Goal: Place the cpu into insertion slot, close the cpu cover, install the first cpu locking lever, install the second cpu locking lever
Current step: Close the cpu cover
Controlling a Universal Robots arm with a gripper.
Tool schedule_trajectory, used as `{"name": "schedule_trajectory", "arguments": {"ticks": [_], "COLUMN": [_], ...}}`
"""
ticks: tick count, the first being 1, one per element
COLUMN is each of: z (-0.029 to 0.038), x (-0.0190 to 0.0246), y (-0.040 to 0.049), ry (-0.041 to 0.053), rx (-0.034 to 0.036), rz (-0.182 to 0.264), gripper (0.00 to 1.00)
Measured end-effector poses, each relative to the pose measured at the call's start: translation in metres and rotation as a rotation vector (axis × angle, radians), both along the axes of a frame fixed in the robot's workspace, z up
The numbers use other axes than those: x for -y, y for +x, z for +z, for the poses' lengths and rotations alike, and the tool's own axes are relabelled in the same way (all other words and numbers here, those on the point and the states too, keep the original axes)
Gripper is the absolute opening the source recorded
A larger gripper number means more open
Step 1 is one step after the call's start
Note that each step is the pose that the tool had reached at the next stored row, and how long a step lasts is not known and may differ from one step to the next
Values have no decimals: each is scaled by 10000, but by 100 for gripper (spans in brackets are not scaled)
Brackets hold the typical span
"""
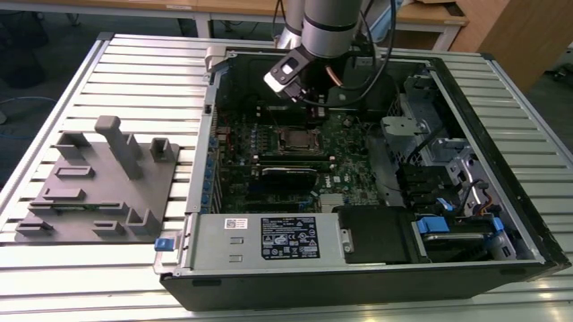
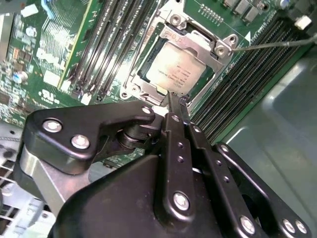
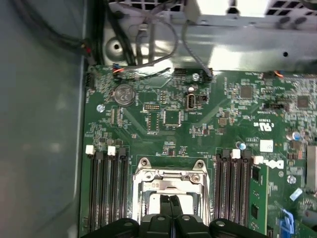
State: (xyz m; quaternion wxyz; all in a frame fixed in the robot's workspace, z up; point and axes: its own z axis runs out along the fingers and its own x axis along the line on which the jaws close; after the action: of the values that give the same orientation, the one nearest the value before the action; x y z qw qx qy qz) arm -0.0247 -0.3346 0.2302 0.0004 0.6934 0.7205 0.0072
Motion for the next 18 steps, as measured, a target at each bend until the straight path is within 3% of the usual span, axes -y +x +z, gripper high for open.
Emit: {"name": "schedule_trajectory", "arguments": {"ticks": [18], "z": [-7], "x": [0], "y": [0], "ry": [40], "rx": [3], "rz": [2693], "gripper": [10]}}
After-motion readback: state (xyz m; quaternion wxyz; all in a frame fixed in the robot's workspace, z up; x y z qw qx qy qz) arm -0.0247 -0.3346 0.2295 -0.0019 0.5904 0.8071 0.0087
